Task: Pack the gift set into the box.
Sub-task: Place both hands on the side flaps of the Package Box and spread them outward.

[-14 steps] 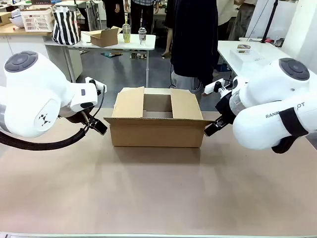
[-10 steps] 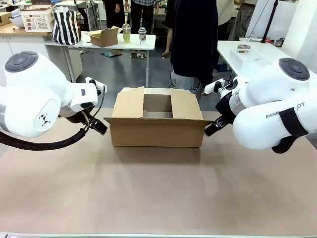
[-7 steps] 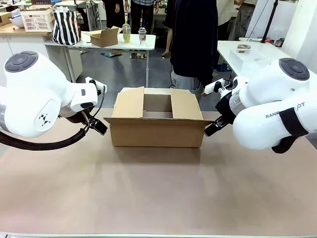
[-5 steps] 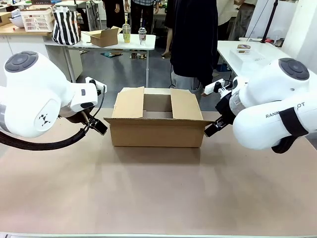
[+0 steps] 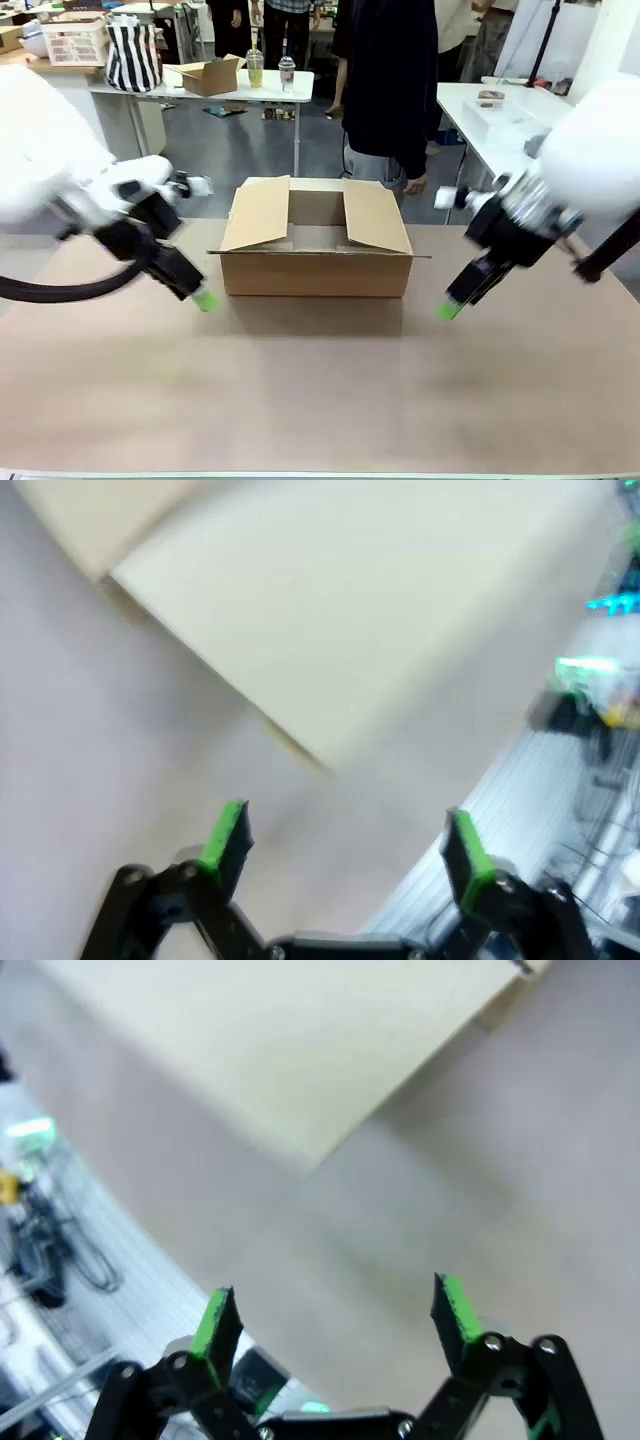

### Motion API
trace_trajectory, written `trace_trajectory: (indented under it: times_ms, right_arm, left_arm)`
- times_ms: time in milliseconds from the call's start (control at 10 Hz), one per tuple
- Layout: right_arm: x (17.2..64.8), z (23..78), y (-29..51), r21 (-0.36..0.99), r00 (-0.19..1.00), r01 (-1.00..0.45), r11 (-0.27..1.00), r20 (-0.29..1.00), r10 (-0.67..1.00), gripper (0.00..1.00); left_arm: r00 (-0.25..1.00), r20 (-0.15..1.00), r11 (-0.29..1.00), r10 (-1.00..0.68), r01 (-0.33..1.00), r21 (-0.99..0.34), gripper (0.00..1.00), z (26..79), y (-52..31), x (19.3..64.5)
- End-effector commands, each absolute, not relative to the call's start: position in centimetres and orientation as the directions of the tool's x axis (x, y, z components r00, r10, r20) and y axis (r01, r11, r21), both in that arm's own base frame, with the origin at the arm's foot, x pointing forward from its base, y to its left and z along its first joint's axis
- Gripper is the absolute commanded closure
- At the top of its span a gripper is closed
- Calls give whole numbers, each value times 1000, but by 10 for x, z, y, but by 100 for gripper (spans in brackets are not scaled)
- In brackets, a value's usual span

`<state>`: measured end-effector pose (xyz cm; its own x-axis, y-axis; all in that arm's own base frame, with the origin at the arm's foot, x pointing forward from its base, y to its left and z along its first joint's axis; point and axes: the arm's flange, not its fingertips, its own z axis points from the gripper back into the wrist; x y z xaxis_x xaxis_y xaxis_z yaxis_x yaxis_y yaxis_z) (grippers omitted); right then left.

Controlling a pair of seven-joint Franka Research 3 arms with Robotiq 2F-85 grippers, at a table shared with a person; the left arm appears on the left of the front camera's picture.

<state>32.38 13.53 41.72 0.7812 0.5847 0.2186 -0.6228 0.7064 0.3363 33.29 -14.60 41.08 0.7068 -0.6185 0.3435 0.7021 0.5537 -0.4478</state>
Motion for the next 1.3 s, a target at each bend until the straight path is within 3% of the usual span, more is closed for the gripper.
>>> trace_trajectory:
  times_ms: [0,100,200,400,600,700,1200]
  right_arm:
    - [284,446,87,525,786,-617,587,445,428,0]
    - [279,451,77,658,734,-676,331,564,379,0]
    - [281,454,62,745,752,-650,151,601,270,0]
    - [295,445,16,829,828,-558,11,558,-56,0]
    - [303,421,-14,848,820,-529,-3,511,-258,0]
    - [312,481,1,785,802,-594,173,594,63,0]
    - [312,481,1,785,802,-594,173,594,63,0]
  left_arm:
    - [588,405,255,-700,735,-628,0,437,-96,307]
    - [424,552,8,-718,798,-602,0,444,-92,295]
    - [367,666,-117,-650,817,-565,0,448,-87,295]
    - [357,884,-148,-303,898,-414,0,450,-50,299]
    - [258,959,-22,119,966,-258,0,440,-8,294]
    - [341,885,-84,-317,919,-385,0,473,-37,300]
    - [341,885,-84,-317,919,-385,0,473,-37,300]
